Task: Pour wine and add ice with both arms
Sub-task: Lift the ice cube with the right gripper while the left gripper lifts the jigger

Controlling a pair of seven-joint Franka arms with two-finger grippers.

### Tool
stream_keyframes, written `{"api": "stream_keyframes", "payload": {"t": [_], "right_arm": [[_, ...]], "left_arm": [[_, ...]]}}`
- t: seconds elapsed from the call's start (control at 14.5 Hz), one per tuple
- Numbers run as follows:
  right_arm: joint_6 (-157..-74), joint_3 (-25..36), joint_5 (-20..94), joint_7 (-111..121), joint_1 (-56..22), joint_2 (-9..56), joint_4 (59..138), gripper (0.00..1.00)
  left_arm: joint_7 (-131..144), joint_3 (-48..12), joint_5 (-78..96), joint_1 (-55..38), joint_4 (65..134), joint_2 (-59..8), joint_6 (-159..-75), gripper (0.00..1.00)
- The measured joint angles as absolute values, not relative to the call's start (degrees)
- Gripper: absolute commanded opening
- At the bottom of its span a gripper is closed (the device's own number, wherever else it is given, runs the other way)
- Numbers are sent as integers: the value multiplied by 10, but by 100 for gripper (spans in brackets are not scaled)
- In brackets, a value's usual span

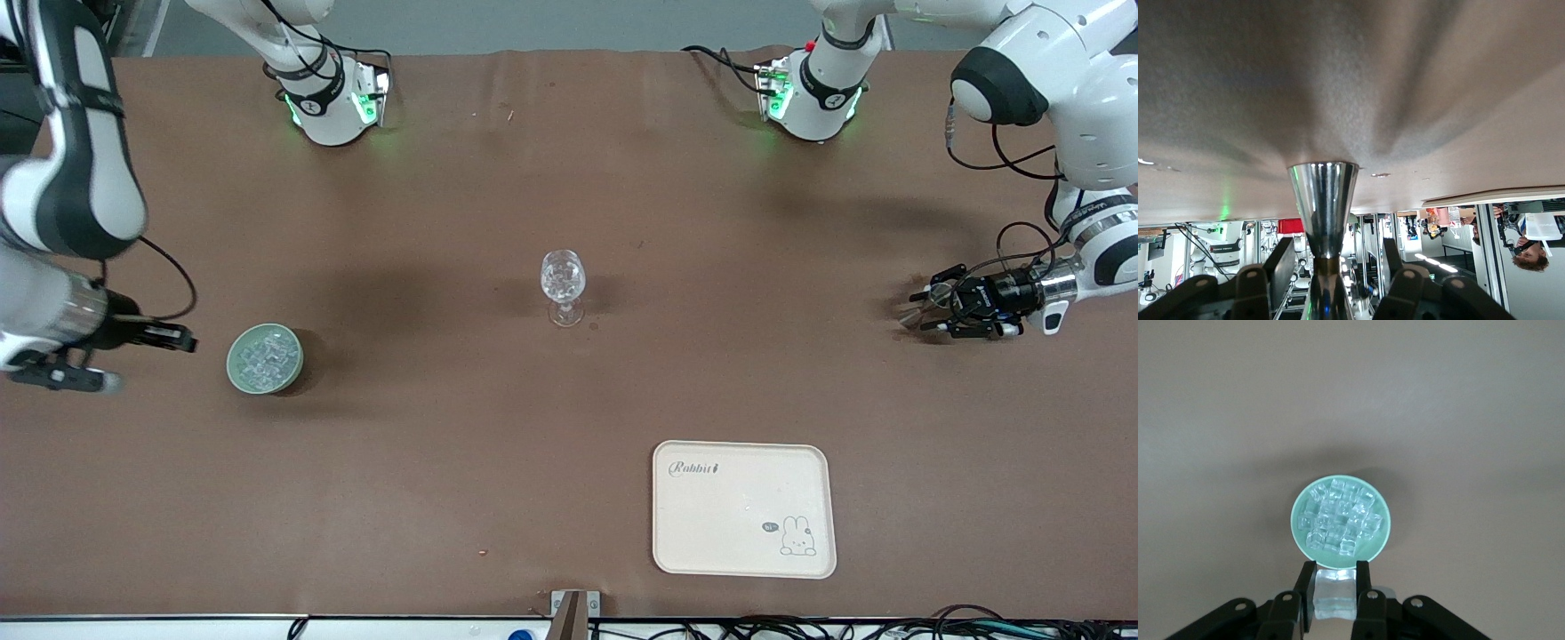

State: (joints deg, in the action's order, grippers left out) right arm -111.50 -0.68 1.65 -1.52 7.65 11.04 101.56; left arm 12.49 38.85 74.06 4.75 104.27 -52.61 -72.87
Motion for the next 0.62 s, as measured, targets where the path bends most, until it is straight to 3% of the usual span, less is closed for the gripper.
{"api": "stream_keyframes", "payload": {"t": [0.21,0.34,0.62], "right_arm": [[-1100,3,17,-15,77,35,1014,1],[-1074,3,17,-15,72,1,1007,1],[-974,12,16,-15,62,-12,944,2]], "left_arm": [[125,389,741,48,1042,-526,-729,39],[125,389,741,48,1041,-526,-729,33],[125,390,741,48,1029,-525,-729,10]]}}
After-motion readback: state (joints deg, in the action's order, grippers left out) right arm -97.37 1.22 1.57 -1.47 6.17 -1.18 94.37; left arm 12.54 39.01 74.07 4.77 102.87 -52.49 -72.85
